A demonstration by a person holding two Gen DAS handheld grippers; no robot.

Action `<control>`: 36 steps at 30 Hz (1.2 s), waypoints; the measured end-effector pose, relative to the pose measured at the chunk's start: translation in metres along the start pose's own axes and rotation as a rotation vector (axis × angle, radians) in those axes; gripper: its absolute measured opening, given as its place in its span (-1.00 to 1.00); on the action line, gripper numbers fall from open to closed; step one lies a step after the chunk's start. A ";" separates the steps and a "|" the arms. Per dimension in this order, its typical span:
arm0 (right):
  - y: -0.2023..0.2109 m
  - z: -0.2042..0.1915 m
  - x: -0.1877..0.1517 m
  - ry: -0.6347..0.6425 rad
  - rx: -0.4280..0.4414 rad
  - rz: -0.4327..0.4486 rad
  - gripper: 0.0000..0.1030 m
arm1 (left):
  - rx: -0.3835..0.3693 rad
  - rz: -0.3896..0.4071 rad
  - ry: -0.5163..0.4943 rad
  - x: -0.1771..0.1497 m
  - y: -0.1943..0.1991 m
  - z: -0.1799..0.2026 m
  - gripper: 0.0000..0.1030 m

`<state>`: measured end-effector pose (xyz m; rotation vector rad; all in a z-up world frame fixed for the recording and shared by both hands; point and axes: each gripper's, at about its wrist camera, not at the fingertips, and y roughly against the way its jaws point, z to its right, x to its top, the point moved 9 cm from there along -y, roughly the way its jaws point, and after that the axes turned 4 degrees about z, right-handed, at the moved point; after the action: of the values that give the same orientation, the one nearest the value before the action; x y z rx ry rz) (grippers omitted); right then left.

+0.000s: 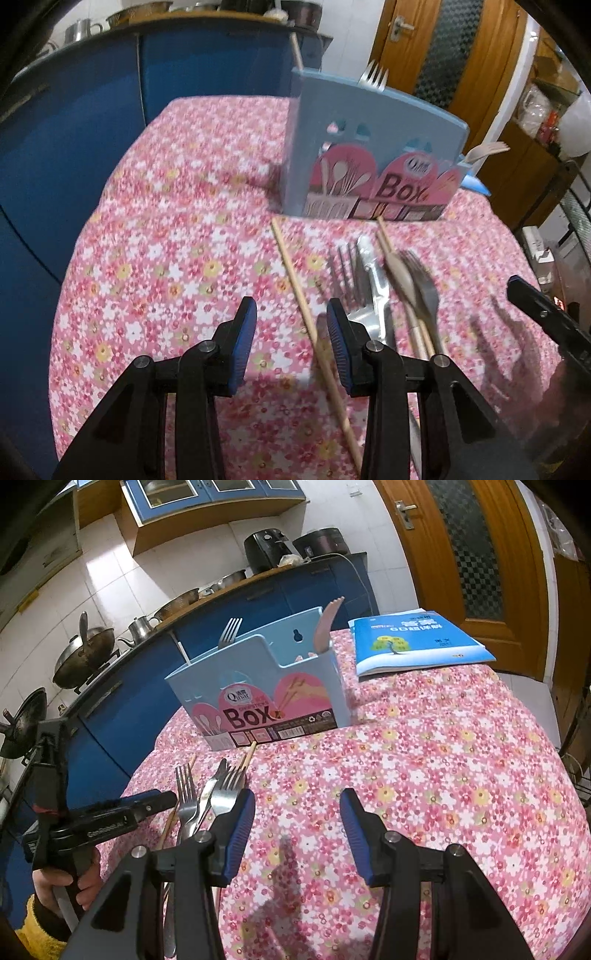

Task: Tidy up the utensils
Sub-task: 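Move both tools back to the pile and grasp another chopstick with the left tool, then grasp a metal fork with the right tool while the left tool holds the chopstick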

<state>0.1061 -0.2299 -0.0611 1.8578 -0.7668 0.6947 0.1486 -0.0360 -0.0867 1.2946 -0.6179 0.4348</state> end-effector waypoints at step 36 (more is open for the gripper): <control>-0.012 -0.024 -0.010 0.038 0.035 -0.080 0.05 | -0.092 -0.015 0.108 0.000 0.010 -0.012 -0.96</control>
<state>0.1062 -0.2014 -0.0661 1.8914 -0.6562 0.6943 0.1451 -0.0225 -0.0809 1.1801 -0.5316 0.4560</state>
